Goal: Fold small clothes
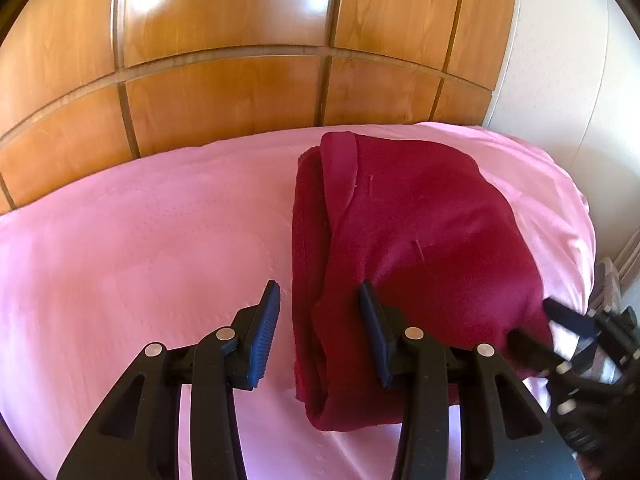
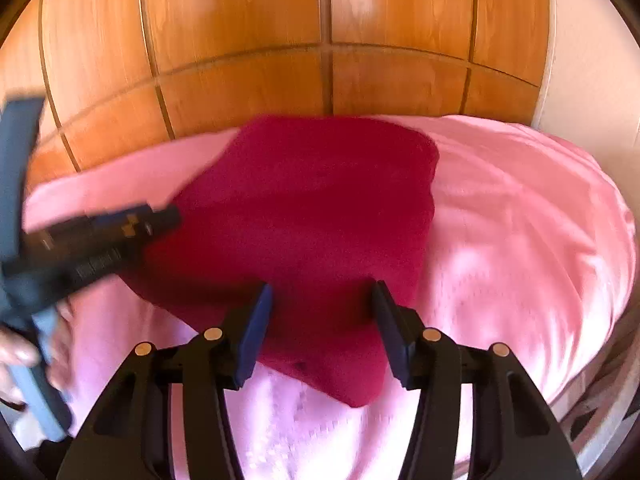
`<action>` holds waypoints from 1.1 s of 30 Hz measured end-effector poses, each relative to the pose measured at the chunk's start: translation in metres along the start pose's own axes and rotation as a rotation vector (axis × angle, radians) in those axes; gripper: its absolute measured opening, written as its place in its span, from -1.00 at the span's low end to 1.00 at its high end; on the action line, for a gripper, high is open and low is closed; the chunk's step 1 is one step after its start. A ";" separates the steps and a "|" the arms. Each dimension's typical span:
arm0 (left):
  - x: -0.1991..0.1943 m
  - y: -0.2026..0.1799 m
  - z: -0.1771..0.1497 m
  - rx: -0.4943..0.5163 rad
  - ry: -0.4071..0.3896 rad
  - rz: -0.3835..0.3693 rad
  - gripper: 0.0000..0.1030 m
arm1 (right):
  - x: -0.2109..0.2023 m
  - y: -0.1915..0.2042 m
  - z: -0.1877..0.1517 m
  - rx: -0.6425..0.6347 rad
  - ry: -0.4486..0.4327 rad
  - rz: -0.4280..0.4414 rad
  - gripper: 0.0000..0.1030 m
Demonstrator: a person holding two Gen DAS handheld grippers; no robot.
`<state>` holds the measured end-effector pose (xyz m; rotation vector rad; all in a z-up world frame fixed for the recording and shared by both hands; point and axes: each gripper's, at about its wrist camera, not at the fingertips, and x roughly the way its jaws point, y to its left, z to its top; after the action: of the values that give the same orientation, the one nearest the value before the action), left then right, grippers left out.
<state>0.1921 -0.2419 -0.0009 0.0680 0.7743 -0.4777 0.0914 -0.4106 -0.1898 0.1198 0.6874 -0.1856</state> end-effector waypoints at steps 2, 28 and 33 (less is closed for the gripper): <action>-0.004 0.000 -0.002 -0.006 -0.003 0.002 -0.22 | 0.003 0.003 -0.004 -0.009 -0.006 -0.025 0.01; -0.096 0.028 -0.046 -0.069 -0.155 0.160 0.68 | -0.049 0.036 -0.015 0.198 -0.111 -0.240 0.95; -0.094 0.033 -0.051 -0.082 -0.132 0.178 0.74 | -0.046 0.039 -0.016 0.187 -0.105 -0.247 0.95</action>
<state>0.1152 -0.1641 0.0230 0.0281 0.6511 -0.2781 0.0544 -0.3640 -0.1707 0.2026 0.5777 -0.4906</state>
